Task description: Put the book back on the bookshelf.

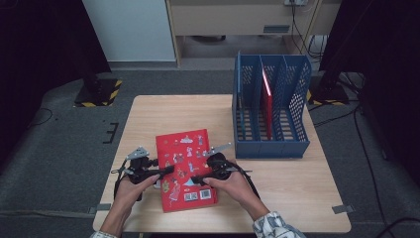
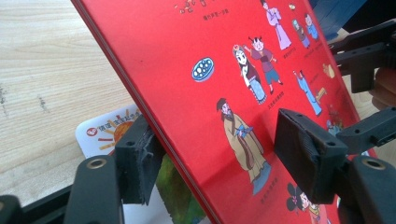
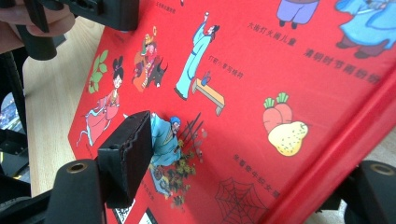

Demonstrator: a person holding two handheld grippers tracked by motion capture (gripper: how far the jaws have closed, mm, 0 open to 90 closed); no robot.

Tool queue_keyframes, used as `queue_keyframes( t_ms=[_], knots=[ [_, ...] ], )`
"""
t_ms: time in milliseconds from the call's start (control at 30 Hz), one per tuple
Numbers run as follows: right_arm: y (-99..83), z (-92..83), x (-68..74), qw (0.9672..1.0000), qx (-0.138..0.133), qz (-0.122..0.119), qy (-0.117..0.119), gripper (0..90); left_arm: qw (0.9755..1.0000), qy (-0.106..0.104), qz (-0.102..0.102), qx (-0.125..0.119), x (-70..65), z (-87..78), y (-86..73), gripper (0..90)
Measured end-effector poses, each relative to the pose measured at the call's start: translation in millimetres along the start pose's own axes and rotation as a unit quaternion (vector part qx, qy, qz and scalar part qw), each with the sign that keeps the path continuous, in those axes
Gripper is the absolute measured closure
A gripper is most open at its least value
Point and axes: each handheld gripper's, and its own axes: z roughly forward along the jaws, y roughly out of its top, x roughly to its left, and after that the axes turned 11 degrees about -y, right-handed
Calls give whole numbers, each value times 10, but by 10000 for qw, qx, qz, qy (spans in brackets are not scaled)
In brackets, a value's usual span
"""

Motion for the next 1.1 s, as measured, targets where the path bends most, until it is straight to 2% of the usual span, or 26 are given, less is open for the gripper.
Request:
queue_keyframes(
  t_ms=[133,567,867,1000,1100],
  knots=[
    [-15,21,-13,10000,-13,8,6,269,9999,72,78,34,-32,7,16,334],
    [-34,38,-25,9999,-35,109,37,256,10000,84,36,27,-26,20,31,341],
    [-17,46,11,9998,-140,72,-129,181,9999,57,97,-36,-61,8,55,361],
    [-13,-11,1,9997,-205,76,-139,254,10000,17,62,-49,-66,-13,59,372],
    [-10,-79,-14,9995,-290,72,-111,303,9998,8,141,-150,-108,-55,96,406]
  ],
)
